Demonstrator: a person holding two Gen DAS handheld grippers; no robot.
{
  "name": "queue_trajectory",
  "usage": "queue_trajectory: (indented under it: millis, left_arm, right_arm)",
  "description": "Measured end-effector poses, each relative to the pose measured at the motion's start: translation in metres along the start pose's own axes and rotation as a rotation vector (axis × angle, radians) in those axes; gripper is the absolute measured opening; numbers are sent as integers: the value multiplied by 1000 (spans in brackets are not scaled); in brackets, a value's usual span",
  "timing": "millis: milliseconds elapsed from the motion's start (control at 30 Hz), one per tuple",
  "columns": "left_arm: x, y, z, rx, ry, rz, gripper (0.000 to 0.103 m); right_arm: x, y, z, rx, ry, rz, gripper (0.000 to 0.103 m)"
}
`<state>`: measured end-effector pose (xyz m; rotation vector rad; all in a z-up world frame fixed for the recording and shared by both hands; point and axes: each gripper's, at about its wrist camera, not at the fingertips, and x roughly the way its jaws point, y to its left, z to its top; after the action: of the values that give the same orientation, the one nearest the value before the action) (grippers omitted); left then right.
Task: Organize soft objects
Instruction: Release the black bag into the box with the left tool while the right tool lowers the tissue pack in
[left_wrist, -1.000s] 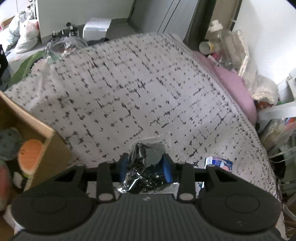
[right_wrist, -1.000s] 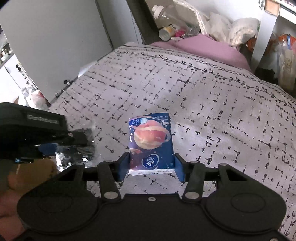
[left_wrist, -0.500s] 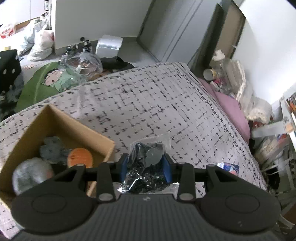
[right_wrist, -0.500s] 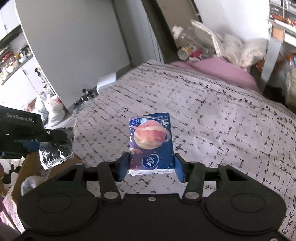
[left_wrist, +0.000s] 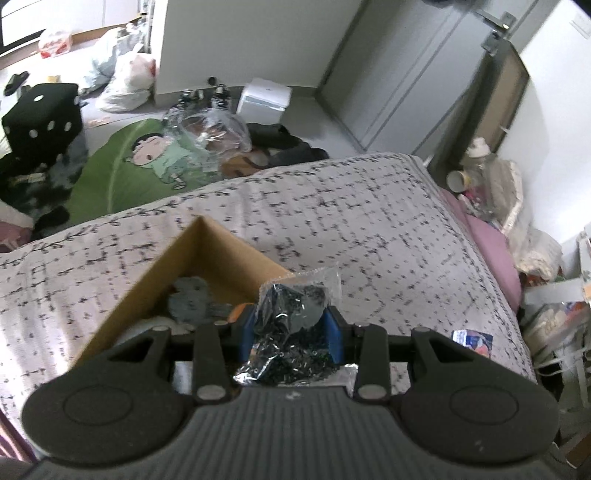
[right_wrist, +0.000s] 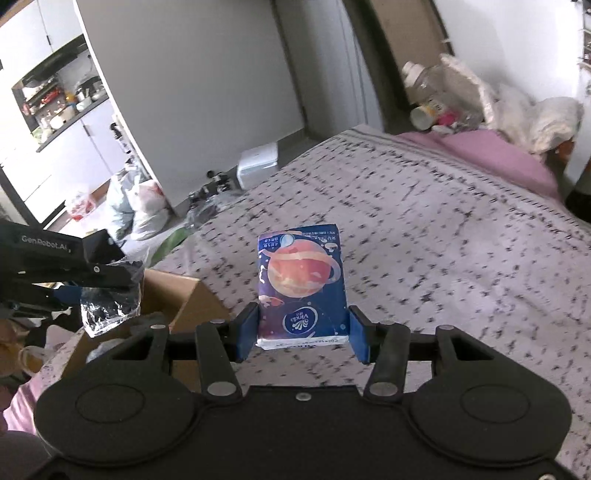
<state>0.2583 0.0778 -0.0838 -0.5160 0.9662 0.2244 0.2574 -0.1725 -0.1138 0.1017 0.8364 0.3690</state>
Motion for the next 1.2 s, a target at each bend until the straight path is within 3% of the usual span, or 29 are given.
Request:
queue_trajectory:
  millis: [333,567,733,900,1000,1200]
  left_arm:
    - [8,34,3,-21,14,27,39]
    - [28,55,-11,-96,99,5,39]
    - [36,61,-17,-76,124,22,43]
    - [43,71,-15,-108,192,-74,52]
    - [40,73,-10,-90,172,-51,59]
    - [32,84,4,-85,130,-39,59]
  right_arm:
    - [7,32,-1,-49,4,34,49]
    - [13,44,0,-59,-1,68,50]
    - [19,52,2,-56,-16,98,50]
    - [28,56,2,-41,-9,124,50]
    - [32,61,2,-40,-5,136,50]
    - [37,77,1,-37,-3,193,50]
